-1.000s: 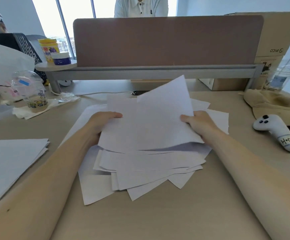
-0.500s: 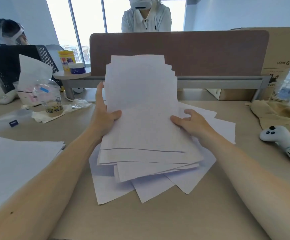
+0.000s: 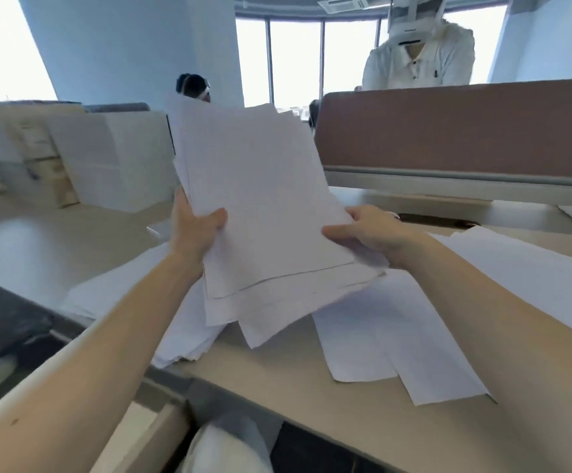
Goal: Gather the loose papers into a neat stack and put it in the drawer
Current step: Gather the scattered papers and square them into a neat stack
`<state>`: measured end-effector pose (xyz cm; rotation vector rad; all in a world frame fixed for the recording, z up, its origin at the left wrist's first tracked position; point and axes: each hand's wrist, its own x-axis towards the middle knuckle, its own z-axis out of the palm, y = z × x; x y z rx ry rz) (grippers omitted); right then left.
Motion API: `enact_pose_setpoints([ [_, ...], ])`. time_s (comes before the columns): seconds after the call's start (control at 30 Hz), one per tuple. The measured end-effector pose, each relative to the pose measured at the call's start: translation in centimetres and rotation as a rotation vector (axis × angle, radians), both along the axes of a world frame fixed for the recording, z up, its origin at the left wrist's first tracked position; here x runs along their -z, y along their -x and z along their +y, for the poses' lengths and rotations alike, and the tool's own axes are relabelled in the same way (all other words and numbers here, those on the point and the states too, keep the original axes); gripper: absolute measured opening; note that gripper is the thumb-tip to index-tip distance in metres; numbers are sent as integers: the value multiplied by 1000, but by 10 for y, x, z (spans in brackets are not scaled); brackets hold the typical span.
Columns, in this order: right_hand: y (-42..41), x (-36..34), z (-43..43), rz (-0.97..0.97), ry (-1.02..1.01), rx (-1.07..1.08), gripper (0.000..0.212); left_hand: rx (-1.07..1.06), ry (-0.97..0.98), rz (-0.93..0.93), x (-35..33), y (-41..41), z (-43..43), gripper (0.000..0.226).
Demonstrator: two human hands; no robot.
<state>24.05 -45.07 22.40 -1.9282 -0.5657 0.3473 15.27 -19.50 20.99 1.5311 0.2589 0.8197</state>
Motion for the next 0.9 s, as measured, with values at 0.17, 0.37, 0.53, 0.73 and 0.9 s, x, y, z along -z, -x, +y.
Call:
enact_pose_setpoints([
  [0.17,1,16,70,-108,154,-11,20,-187,155,101,24,40,57,53],
  [0.37,-13,40,124,-169,231,-57,22,-291,329,263,53,75,120,63],
  [0.53,-16,56,155,-288,297,-68,25,-492,117,421,63,99,147,69],
  [0.73,-22,79,173,-377,262,66,12,-646,-225,769,70,106,151,91],
  [0.9,-28,75,154,-455,275,91,18,-782,-622,742,68,94,135,74],
])
